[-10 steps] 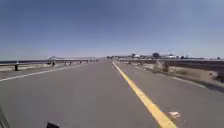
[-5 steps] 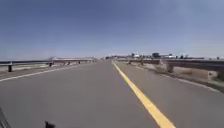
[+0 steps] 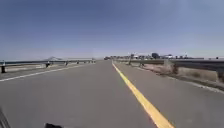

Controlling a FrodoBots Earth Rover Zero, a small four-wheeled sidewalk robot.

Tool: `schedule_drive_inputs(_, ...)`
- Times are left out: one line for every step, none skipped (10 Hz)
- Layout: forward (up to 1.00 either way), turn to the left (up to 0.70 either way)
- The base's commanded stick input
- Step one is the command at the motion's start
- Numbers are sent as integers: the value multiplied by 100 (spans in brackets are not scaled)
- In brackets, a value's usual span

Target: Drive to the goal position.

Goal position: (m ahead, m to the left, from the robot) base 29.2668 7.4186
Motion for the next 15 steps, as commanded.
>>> schedule_drive_inputs(85,0)
schedule_drive_inputs(85,0)
schedule_drive_inputs(85,0)
schedule_drive_inputs(85,0)
schedule_drive_inputs(85,0)
schedule_drive_inputs(85,0)
schedule_drive_inputs(85,0)
schedule_drive_inputs(85,0)
schedule_drive_inputs(85,0)
schedule_drive_inputs(85,0)
schedule_drive_inputs(85,0)
schedule_drive_inputs(85,0)
schedule_drive_inputs(85,0)
schedule_drive_inputs(85,0)
schedule_drive_inputs(85,0)
